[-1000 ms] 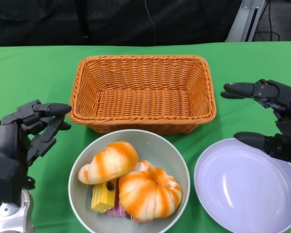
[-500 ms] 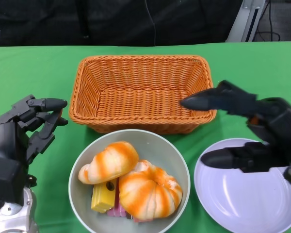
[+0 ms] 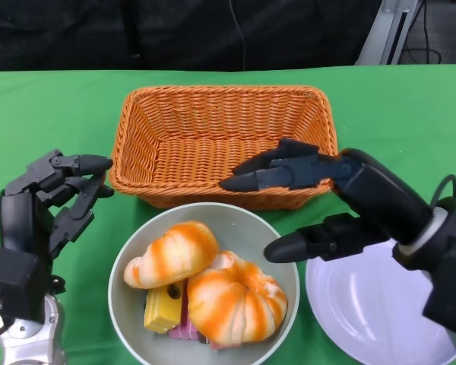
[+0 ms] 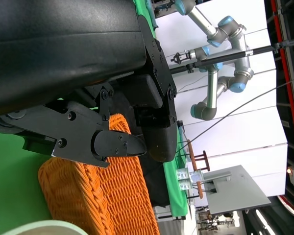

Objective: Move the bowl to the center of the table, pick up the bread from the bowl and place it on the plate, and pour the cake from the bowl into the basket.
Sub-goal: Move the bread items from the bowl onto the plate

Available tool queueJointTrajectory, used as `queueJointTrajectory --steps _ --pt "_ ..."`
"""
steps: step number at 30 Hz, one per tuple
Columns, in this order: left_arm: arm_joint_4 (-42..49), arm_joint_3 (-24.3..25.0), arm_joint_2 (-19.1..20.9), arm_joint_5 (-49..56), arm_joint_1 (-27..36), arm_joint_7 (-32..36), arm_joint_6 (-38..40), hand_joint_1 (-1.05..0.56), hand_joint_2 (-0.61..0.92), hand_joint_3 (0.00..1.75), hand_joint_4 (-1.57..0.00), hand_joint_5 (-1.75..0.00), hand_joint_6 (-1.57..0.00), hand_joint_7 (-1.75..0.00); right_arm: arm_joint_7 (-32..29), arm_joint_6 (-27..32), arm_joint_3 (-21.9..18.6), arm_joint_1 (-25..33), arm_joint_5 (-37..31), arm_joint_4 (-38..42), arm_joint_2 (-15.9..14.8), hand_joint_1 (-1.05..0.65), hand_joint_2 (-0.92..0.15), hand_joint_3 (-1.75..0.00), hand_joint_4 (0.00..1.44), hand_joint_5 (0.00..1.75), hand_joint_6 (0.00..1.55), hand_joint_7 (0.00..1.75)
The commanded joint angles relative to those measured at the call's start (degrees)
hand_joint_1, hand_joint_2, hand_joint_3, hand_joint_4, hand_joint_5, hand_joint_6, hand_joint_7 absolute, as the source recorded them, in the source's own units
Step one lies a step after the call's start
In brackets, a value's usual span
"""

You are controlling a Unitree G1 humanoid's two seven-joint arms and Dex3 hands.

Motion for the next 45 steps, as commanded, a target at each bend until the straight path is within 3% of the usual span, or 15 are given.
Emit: queueJointTrajectory --steps 1,5,10,14,19,21,25,27,33,38,43,45 --pt "0.4 -0.1 0.4 0.1 0.5 -0.6 -0.7 -0.19 0.92 0.25 -0.74 -1.36 -0.95 -0.71 -1.0 0.3 1.0 -1.6 -2.9 -0.5 -0.5 -0.64 -0.88 -0.01 0.57 0.64 0.69 0.04" --pt "0.3 0.2 -0.1 -1.0 0.5 -1.4 0.2 -0.20 0.92 0.26 -0.69 -1.52 -0.96 -0.70 -2.1 1.0 2.1 -1.8 -5.3 -2.0 -0.1 -0.65 -0.87 0.00 0.57 0.63 0.67 0.02" --pt "0.4 0.4 -0.2 -2.7 0.3 -4.3 0.8 -0.18 0.92 0.28 -0.78 -1.33 -0.98 -0.65 -4.2 1.0 3.5 -1.6 -7.7 -3.3 1.0 -0.65 -0.86 0.00 0.55 0.62 0.65 0.00" --pt "-1.0 0.7 -0.5 -3.5 0.5 -3.6 6.3 -0.27 0.92 0.14 -0.78 -1.56 -1.02 -0.61 -5.8 1.6 5.0 -1.3 -9.6 -4.6 2.2 -0.65 -0.85 0.00 0.57 0.64 0.68 0.02" --pt "-2.6 1.8 -1.0 -7.0 0.4 -7.9 11.2 -0.29 0.90 0.01 -0.76 -1.57 -0.94 -0.82 -6.3 3.7 6.9 -0.7 -11.0 -6.9 2.6 -0.66 -0.84 0.00 0.57 0.64 0.69 0.02" --pt "-2.4 1.7 -0.5 -6.9 0.4 -8.7 11.3 -0.34 0.88 0.00 -0.77 -1.52 -0.92 -0.81 -6.3 4.0 7.5 -0.6 -10.8 -7.1 2.7 -0.64 -0.84 0.00 0.57 0.62 0.70 0.01" --pt "-2.3 2.4 -1.6 -8.6 0.3 -11.0 9.0 -0.39 0.85 0.00 -0.75 -1.69 -0.85 -1.06 -6.1 3.0 8.8 -0.7 -9.7 -5.9 3.3 -0.62 -0.83 0.00 0.61 0.62 0.69 0.01" --pt "-2.0 4.5 -2.7 -13.4 -0.5 -17.6 9.7 -0.38 0.83 0.00 -0.76 -1.71 -0.83 -1.10 -6.3 2.7 9.4 -0.7 -9.8 -5.2 3.7 -0.62 -0.83 0.00 0.62 0.62 0.69 0.01" --pt "0.9 7.5 -3.0 -18.3 -2.2 -27.4 9.2 -0.33 0.86 0.01 -0.81 -1.49 -0.86 -0.96 -7.5 2.4 10.8 -1.0 -11.7 -3.6 4.4 -0.63 -0.83 0.00 0.68 0.57 0.71 0.01" --pt "3.6 5.7 -2.5 -10.0 -2.1 -17.7 1.9 -0.41 0.92 0.12 -0.83 -1.37 -0.85 -0.97 -9.0 2.3 12.0 -1.4 -13.7 -1.5 4.9 -0.64 -0.82 0.00 0.72 0.47 0.73 0.01" --pt "1.6 5.2 -1.8 -11.9 -0.8 -23.5 7.6 -0.28 0.92 0.16 -0.72 -1.31 -0.83 -0.83 -10.5 0.3 12.7 -1.8 -15.0 1.9 5.2 -0.63 -0.82 0.00 0.73 0.45 0.73 0.01" --pt "0.8 4.9 -1.4 -11.4 -0.4 -23.5 7.8 -0.27 0.92 0.15 -0.74 -1.25 -0.86 -0.76 -11.6 -1.3 12.9 -2.1 -15.8 3.7 5.4 -0.62 -0.81 0.00 0.74 0.46 0.73 0.01"
